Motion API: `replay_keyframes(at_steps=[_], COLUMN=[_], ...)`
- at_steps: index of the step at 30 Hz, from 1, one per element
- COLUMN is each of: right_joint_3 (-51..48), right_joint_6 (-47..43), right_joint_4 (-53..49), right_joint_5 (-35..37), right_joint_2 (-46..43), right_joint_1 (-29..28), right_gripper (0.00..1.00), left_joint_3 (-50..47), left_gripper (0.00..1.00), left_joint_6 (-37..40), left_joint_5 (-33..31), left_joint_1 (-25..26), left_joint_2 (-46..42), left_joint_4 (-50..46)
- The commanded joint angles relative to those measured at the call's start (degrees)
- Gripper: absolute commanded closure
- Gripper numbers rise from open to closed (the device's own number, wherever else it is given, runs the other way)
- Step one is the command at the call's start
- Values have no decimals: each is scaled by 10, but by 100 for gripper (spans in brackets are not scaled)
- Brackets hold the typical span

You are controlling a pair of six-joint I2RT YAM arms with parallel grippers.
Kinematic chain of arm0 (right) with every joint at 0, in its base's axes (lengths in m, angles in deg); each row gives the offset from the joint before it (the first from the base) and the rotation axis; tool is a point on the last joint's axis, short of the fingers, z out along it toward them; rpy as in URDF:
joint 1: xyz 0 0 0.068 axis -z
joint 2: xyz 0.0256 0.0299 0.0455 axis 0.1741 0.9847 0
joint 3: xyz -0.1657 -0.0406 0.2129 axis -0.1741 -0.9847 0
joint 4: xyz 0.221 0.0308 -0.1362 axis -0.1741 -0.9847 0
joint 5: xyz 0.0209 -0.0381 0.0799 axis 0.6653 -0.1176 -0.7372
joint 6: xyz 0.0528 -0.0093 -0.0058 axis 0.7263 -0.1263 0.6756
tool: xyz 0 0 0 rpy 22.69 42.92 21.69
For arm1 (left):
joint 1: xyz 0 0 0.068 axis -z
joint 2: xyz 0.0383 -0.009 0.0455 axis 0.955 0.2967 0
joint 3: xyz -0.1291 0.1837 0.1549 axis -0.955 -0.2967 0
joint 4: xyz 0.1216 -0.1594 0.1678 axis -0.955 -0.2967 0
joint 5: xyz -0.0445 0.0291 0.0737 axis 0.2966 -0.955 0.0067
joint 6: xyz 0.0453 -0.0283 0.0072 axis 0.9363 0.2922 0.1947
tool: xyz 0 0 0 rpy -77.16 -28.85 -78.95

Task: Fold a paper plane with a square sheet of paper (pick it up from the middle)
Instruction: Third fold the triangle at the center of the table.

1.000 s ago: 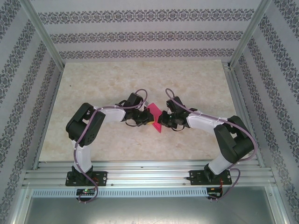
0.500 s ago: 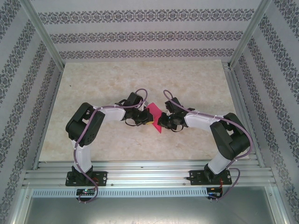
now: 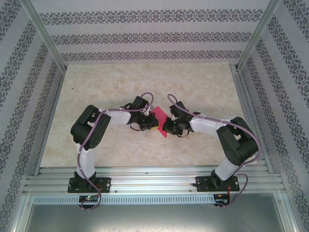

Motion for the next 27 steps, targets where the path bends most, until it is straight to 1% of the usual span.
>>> replay_keyframes(at_steps=[1, 5, 10, 19, 22, 25, 27], right_joint_3=[3, 2, -3, -6, -24, -39, -46], right_joint_6=[-11, -7, -9, -12, -5, -1, 1], right_joint_4=[-3, 5, 0, -3, 13, 18, 29], right_joint_5=[-2, -17, -7, -24, -42, -26, -38], right_joint_2=[13, 29, 30, -26, -28, -28, -21], right_joint_1=[-3, -2, 1, -4, -2, 4, 11], right_gripper=[86, 86, 86, 85, 85, 85, 85], left_joint_3=[10, 14, 17, 31, 43, 42, 44], left_gripper=[97, 96, 96, 96, 96, 96, 96], left_joint_6=[15, 19, 20, 30, 41, 45, 43], left_joint_5=[-11, -14, -12, -2, -3, -7, -4], left_joint_1=[-5, -5, -4, -5, -5, -5, -5], left_joint_2=[8, 13, 14, 19, 23, 27, 32], left_joint_4=[-8, -14, -16, -21, -40, -42, -42])
